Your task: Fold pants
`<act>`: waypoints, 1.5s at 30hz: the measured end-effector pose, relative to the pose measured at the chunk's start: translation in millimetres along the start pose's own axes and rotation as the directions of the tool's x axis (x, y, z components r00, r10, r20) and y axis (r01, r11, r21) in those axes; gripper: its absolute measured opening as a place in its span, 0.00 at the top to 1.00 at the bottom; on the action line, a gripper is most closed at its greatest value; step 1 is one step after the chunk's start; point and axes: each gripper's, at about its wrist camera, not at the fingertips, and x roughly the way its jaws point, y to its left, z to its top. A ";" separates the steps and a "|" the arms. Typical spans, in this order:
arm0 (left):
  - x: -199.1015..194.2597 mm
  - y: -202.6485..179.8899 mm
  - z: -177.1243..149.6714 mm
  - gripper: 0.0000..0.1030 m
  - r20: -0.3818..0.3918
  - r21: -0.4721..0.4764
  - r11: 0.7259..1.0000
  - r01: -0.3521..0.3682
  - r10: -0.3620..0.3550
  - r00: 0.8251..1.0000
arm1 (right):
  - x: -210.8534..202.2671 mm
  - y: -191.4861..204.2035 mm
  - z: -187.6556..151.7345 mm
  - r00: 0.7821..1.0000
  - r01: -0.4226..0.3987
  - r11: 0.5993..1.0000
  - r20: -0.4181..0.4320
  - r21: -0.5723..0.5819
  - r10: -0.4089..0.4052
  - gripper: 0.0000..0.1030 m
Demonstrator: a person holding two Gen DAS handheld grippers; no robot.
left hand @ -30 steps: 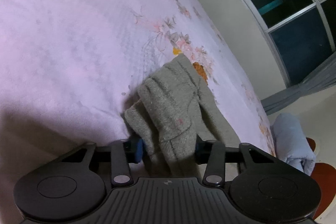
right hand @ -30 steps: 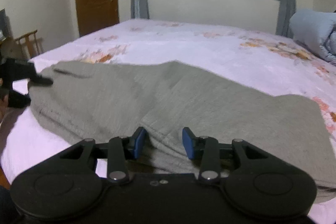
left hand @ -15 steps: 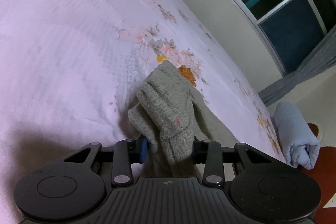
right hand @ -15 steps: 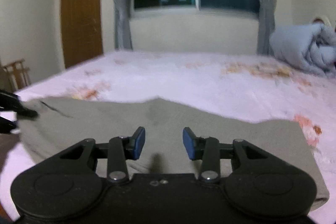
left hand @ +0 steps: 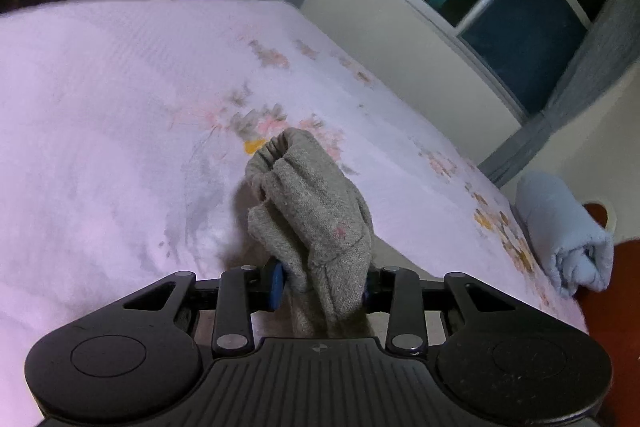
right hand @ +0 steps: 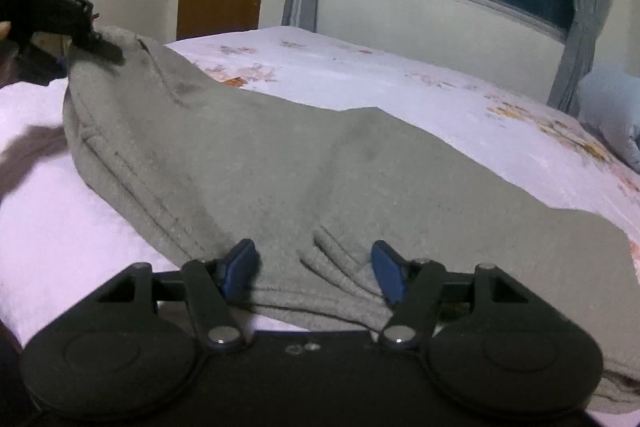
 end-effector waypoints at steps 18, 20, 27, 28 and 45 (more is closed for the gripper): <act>-0.7 -292.4 -78.8 0.67 -0.047 0.685 0.704 0.188 -0.216 0.975 | -163.5 -229.5 -34.8 0.896 0.189 0.818 0.245 0.544 -0.370 0.37; 16.2 -334.8 -126.1 0.67 -0.133 0.750 0.614 0.244 -0.222 0.966 | -183.4 -255.5 -49.6 0.879 0.215 0.775 0.228 0.594 -0.419 0.34; 36.9 -386.5 -306.1 0.67 -0.121 0.972 0.196 0.133 -0.075 0.990 | -207.6 -296.0 -96.1 0.857 0.212 0.641 0.175 0.738 -0.485 0.33; 32.3 -387.1 -305.3 0.68 -0.102 0.972 0.202 0.116 -0.081 0.991 | -208.6 -299.7 -99.8 0.855 0.212 0.625 0.168 0.751 -0.491 0.33; -38.1 -364.8 -240.3 0.00 -0.166 0.839 0.474 0.268 -0.246 0.955 | -210.7 -309.2 -105.0 0.864 0.192 0.612 0.164 0.767 -0.476 0.30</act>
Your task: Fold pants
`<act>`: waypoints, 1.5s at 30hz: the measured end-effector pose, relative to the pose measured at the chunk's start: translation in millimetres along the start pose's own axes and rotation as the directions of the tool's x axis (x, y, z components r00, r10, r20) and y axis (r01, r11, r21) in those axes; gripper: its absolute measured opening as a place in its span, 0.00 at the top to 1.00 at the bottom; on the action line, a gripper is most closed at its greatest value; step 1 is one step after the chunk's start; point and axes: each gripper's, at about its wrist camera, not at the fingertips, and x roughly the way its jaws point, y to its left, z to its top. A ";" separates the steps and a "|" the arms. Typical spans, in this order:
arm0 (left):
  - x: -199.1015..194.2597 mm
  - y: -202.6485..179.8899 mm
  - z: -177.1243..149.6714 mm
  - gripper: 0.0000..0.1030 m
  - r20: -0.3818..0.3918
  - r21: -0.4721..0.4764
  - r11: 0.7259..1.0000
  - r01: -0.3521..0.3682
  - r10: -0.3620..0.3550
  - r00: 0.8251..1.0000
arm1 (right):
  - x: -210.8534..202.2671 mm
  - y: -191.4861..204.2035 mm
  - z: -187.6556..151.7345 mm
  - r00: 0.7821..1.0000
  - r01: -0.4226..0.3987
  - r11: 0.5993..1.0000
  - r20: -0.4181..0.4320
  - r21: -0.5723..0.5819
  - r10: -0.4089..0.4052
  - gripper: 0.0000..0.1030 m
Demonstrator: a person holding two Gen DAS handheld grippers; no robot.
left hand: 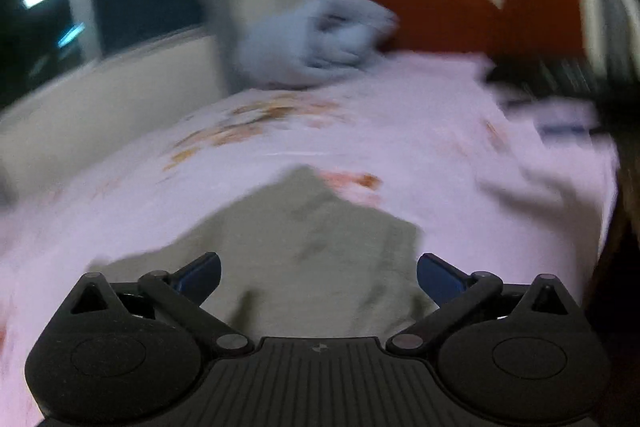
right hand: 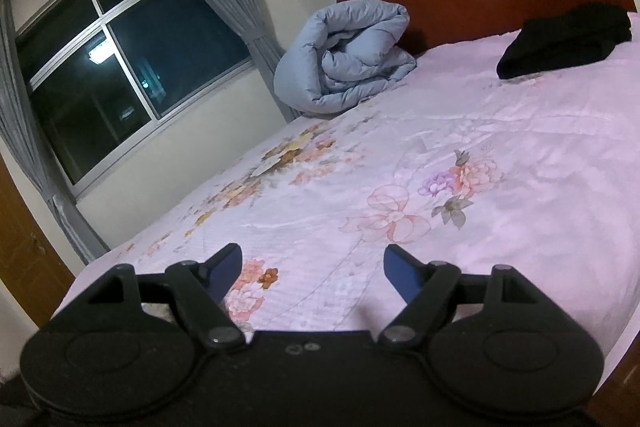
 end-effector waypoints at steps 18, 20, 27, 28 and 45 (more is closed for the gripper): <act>-1.0 132.4 -70.8 0.00 -0.240 -0.351 0.884 -0.308 0.233 0.942 | 37.6 195.0 -66.7 0.934 -0.342 0.736 -0.300 -0.584 0.195 0.75; -2.7 133.6 -76.1 0.00 -0.252 -0.349 0.880 -0.322 0.243 0.937 | 48.0 193.6 -75.6 0.923 -0.347 0.730 -0.354 -0.589 0.153 0.76; -12.7 139.9 -94.6 0.00 -0.269 -0.369 0.871 -0.323 0.232 0.935 | 38.3 169.2 -79.5 0.933 -0.269 0.746 -0.356 -0.609 0.046 0.84; -11.2 140.5 -95.9 0.00 -0.272 -0.373 0.870 -0.323 0.230 0.934 | 32.0 175.9 -72.3 0.940 -0.283 0.753 -0.329 -0.594 0.094 0.82; 2.0 144.2 -88.6 0.00 -0.281 -0.364 0.851 -0.379 0.288 0.915 | 93.5 182.4 -52.4 0.922 -0.278 0.792 -0.383 -0.543 0.061 0.76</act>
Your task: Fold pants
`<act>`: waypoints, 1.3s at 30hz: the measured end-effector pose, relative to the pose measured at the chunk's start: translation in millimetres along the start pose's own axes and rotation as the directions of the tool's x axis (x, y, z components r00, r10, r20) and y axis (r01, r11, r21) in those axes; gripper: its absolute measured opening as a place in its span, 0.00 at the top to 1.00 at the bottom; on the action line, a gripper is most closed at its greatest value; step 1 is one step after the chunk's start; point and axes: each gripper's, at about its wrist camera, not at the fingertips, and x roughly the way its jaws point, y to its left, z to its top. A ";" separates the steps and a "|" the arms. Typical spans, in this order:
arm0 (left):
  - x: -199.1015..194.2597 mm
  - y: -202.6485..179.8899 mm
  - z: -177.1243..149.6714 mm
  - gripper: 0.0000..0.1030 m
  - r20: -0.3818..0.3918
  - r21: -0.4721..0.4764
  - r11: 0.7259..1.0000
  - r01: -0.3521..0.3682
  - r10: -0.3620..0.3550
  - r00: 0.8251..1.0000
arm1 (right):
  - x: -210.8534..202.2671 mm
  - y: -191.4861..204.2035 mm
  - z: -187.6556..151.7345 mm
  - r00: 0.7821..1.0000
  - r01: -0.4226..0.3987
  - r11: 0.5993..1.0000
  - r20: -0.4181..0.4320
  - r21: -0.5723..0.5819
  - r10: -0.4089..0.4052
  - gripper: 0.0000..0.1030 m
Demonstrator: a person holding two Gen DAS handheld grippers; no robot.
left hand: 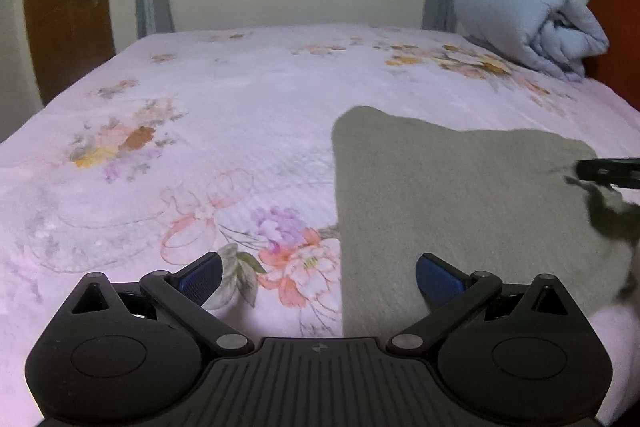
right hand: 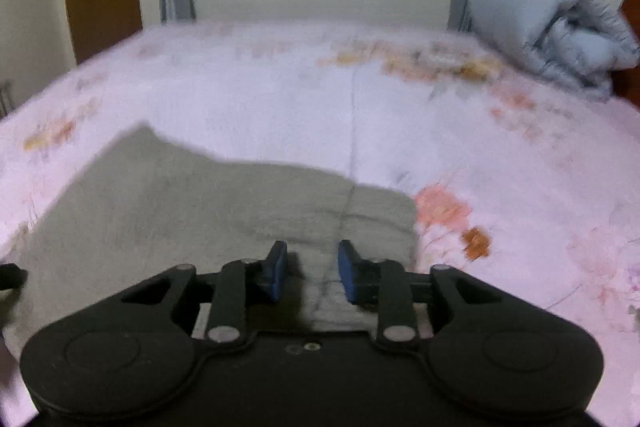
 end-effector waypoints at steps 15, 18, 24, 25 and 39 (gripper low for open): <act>35.1 25.5 25.6 0.00 -0.046 -0.116 0.984 0.134 -0.140 0.989 | -21.8 -98.1 -27.3 0.990 -0.142 0.900 0.038 0.411 0.139 0.28; 51.3 27.2 23.3 0.00 -0.063 -0.161 0.970 0.183 -0.196 0.979 | -10.0 -113.2 -42.8 0.974 -0.201 0.828 0.016 0.524 0.226 0.32; 76.1 23.4 15.9 0.00 -0.086 -0.238 0.931 0.278 -0.305 0.948 | 23.9 -122.5 -72.4 0.892 -0.320 0.604 0.018 0.730 0.451 0.36; 80.2 21.1 14.5 0.00 -0.087 -0.244 0.923 0.297 -0.326 0.941 | 27.2 -123.3 -73.2 0.884 -0.328 0.582 0.024 0.744 0.467 0.35; 114.4 -1.6 24.4 0.13 -0.133 -0.274 0.867 0.416 -0.463 0.876 | 47.9 -128.6 -67.6 0.826 -0.398 0.525 0.046 0.752 0.561 0.41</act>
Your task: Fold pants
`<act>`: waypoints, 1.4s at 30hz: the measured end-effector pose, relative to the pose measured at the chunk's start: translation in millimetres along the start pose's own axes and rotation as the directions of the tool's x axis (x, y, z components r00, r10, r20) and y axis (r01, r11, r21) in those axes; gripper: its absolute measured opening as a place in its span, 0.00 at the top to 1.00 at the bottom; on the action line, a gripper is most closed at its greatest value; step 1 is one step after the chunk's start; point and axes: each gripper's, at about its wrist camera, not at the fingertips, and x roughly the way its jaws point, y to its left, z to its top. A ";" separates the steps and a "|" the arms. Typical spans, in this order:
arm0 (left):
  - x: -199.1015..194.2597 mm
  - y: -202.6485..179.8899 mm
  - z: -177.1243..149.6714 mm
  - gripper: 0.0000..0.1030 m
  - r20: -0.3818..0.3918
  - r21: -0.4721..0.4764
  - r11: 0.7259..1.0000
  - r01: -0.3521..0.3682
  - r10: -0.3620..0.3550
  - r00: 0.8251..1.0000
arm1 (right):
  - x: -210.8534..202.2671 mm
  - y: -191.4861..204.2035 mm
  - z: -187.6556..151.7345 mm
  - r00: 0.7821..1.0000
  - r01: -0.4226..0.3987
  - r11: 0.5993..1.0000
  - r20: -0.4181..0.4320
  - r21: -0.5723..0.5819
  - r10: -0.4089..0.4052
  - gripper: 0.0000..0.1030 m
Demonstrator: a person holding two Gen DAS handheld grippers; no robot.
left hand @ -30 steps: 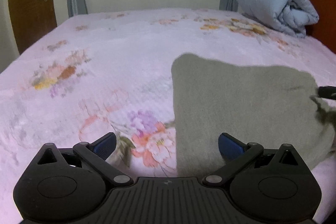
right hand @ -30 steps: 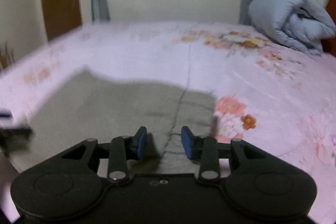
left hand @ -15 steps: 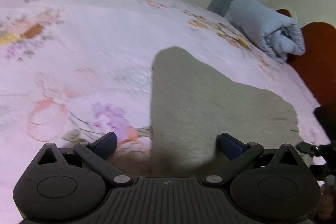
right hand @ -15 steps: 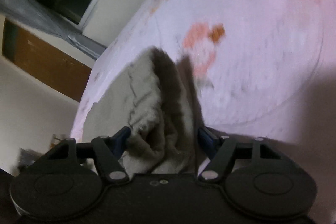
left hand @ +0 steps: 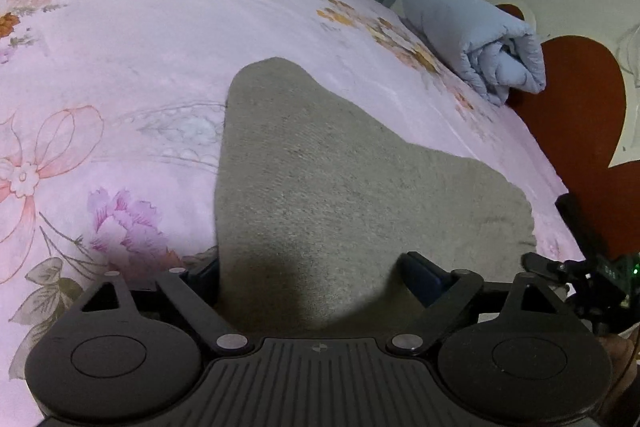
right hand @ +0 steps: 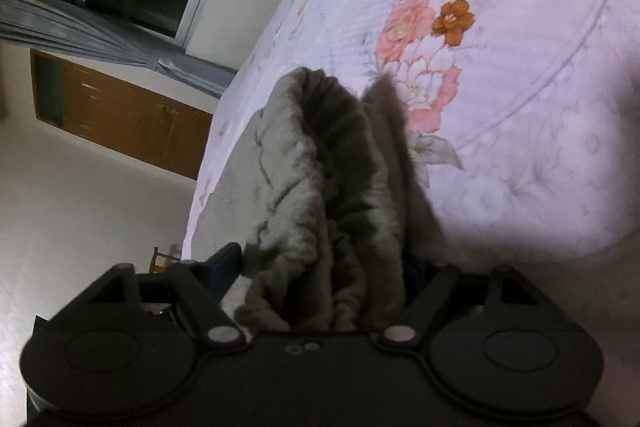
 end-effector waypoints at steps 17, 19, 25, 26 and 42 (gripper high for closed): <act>-3.0 6.6 -2.3 0.13 0.002 -0.012 1.000 0.008 -0.008 1.000 | -3.7 -6.4 3.5 0.996 -0.073 0.997 -0.041 0.036 0.075 0.23; -2.9 7.6 -2.9 0.13 0.000 -0.011 1.000 0.010 -0.010 1.000 | -10.0 -14.2 5.7 0.995 -0.090 0.993 -0.026 0.082 0.092 0.38; -1.6 7.6 -1.3 0.13 -0.010 0.001 1.000 0.005 -0.005 1.000 | -25.1 -30.4 3.6 0.992 -0.120 0.982 -0.018 0.145 0.124 0.45; -1.6 8.0 -0.9 0.13 -0.010 0.000 1.000 0.007 -0.007 1.000 | -22.0 -31.4 4.4 0.990 -0.134 0.978 -0.031 0.159 0.141 0.43; -27.2 8.8 -2.5 0.78 0.073 -0.041 0.998 0.039 -0.036 0.997 | -3.4 28.4 17.7 0.997 -0.012 0.986 -0.076 -0.167 -0.001 0.61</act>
